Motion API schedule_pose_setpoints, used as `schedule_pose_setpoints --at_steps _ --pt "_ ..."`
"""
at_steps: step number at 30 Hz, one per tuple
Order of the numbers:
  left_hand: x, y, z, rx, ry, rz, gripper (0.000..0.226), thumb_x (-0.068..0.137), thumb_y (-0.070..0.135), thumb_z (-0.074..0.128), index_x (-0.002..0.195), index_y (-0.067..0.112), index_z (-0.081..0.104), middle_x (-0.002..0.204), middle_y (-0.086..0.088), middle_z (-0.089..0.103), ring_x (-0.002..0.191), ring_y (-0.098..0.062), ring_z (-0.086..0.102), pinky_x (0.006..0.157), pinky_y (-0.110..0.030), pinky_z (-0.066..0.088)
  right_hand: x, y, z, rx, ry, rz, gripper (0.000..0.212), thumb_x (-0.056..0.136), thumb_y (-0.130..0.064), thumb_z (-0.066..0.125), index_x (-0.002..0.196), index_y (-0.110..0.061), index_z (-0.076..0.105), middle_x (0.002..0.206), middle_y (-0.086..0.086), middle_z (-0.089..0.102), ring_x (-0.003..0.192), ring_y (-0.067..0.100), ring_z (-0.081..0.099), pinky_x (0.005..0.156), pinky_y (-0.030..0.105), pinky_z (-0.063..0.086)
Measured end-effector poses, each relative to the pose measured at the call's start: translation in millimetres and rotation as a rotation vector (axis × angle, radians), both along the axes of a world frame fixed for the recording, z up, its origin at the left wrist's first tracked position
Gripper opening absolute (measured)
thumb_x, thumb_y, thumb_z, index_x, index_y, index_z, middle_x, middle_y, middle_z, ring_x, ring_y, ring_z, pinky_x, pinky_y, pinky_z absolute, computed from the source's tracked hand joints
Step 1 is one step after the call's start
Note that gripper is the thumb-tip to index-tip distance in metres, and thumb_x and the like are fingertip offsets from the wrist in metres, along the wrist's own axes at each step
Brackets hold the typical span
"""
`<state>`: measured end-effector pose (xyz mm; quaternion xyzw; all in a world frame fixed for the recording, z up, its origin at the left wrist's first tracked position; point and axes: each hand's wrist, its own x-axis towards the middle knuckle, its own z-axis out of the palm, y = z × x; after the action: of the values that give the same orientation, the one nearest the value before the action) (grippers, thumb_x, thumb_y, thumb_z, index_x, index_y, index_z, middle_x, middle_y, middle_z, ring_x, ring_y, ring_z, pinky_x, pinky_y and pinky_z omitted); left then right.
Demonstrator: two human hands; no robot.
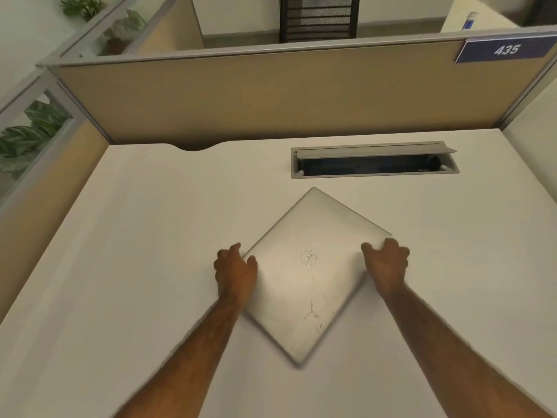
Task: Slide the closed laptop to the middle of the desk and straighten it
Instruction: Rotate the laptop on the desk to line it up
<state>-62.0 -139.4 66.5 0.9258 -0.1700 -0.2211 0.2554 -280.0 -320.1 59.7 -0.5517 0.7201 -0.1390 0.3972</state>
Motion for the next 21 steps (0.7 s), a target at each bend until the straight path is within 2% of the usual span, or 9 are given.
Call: schedule_pose_setpoints --at_steps 2,6,9,12,16,19,21 --pt "6.3 -21.6 1.0 -0.006 0.065 -0.107 0.052 0.093 0.03 0.056 0.144 0.017 0.048 0.144 -0.012 0.046 0.135 -0.033 0.043 0.11 -0.044 0.04 -2.8 19.4 2.5 0.111 -0.04 -0.044 0.06 0.088 -0.033 0.067 0.134 0.004 0.055 0.137 0.028 0.052 0.125 0.049 0.057 0.101 0.048 0.051" --pt "9.0 -54.9 -1.8 -0.002 0.127 -0.212 0.057 0.093 0.035 0.056 0.146 0.017 0.046 0.147 -0.009 0.049 0.137 -0.03 0.044 0.113 -0.041 0.038 3.3 48.0 9.8 0.235 -0.187 -0.084 0.048 0.084 -0.032 0.067 0.112 0.007 0.064 0.124 0.028 0.063 0.105 0.044 0.065 0.094 0.06 0.06" --pt "11.8 -70.9 -4.8 -0.036 0.133 -0.216 0.053 0.091 0.034 0.057 0.141 0.016 0.054 0.142 -0.008 0.056 0.133 -0.029 0.051 0.11 -0.04 0.043 9.3 66.0 10.2 0.264 -0.216 -0.12 0.043 0.084 -0.029 0.067 0.107 0.007 0.064 0.122 0.03 0.063 0.088 0.036 0.059 0.092 0.062 0.06" --pt "14.9 -80.3 -6.6 -0.049 0.124 -0.232 0.049 0.089 0.033 0.057 0.135 0.015 0.06 0.133 -0.008 0.063 0.126 -0.031 0.056 0.104 -0.044 0.048 12.3 76.8 7.5 0.299 -0.262 -0.188 0.047 0.084 -0.027 0.067 0.116 0.006 0.06 0.13 0.029 0.058 0.091 0.035 0.054 0.096 0.061 0.058" --pt "18.0 -87.6 -11.1 -0.039 0.117 -0.218 0.05 0.089 0.03 0.061 0.137 0.017 0.059 0.136 -0.011 0.06 0.129 -0.033 0.053 0.108 -0.046 0.047 16.1 87.2 7.1 0.291 -0.31 -0.264 0.052 0.082 -0.025 0.068 0.122 0.005 0.058 0.132 0.027 0.058 0.097 0.038 0.06 0.089 0.053 0.057" --pt "19.4 -89.9 -15.7 -0.072 0.153 -0.192 0.046 0.088 0.027 0.063 0.133 0.018 0.063 0.131 -0.011 0.064 0.125 -0.034 0.055 0.106 -0.045 0.048 19.5 90.8 9.4 0.287 -0.35 -0.324 0.055 0.08 -0.021 0.068 0.13 -0.004 0.056 0.133 0.022 0.057 0.117 0.044 0.063 0.099 0.06 0.057" --pt "20.8 -90.6 -17.5 -0.108 0.174 -0.163 0.043 0.086 0.024 0.066 0.128 0.017 0.067 0.126 -0.009 0.068 0.12 -0.033 0.059 0.104 -0.044 0.049 21.2 91.2 10.9 0.265 -0.382 -0.345 0.049 0.077 -0.02 0.066 0.125 -0.013 0.059 0.129 0.02 0.06 0.114 0.044 0.063 0.1 0.059 0.056"
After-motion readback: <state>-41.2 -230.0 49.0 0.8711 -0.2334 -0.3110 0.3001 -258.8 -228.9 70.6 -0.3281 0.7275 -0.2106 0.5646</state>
